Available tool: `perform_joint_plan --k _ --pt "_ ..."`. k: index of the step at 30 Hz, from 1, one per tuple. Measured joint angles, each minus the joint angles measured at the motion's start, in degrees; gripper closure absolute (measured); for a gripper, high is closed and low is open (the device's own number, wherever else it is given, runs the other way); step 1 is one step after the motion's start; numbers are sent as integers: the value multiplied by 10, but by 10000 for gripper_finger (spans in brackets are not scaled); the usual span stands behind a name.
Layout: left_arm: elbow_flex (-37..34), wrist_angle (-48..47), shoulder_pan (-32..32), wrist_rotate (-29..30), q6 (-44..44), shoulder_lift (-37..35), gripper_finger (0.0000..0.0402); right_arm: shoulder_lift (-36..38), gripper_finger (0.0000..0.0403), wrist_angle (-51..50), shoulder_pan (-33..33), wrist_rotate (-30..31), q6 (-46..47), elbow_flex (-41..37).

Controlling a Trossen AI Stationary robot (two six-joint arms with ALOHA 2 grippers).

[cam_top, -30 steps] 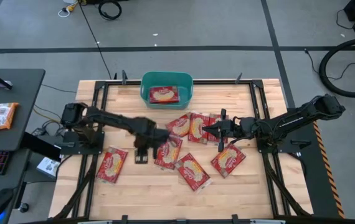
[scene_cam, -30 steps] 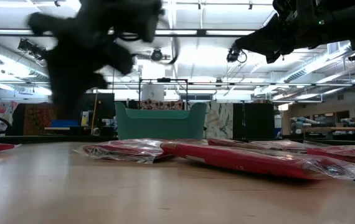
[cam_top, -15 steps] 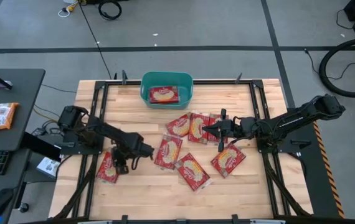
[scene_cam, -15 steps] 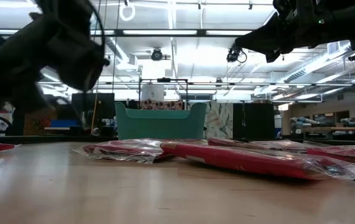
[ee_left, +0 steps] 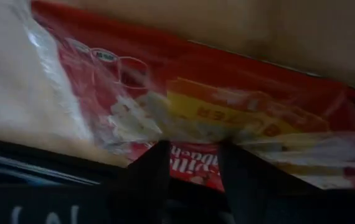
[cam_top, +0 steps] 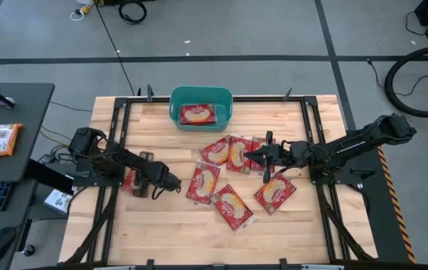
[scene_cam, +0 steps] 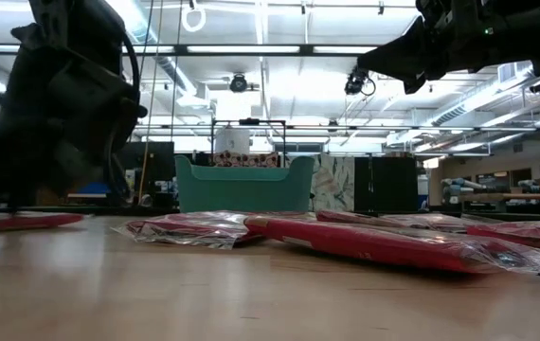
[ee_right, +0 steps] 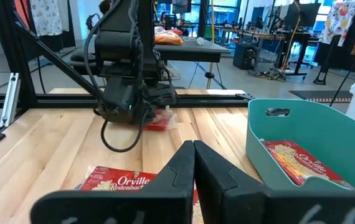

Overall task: Sort popcorn bags into baskets
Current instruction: Put the popcorn bag into the green bin

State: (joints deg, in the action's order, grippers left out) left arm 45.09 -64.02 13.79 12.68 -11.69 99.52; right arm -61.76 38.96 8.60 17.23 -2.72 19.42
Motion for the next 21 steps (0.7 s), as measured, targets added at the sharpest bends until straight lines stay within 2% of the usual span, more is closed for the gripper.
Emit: perform_joint_plan --k 4,7,11,13,16,21 --pt "-1 47 3 158 92 1 260 0 389 0 0 -4 0 0" --pt "-1 104 3 231 192 2 260 0 389 0 0 -4 0 0" --pt "-1 188 3 270 335 1 260 0 389 0 0 -5 0 0" --pt "0 213 3 292 370 -2 260 0 389 0 0 -5 1 0" --pt "16 209 0 289 376 -25 260 0 389 -3 0 -5 1 0" --pt "38 194 -1 246 337 -96 260 0 389 -5 0 -5 1 0"
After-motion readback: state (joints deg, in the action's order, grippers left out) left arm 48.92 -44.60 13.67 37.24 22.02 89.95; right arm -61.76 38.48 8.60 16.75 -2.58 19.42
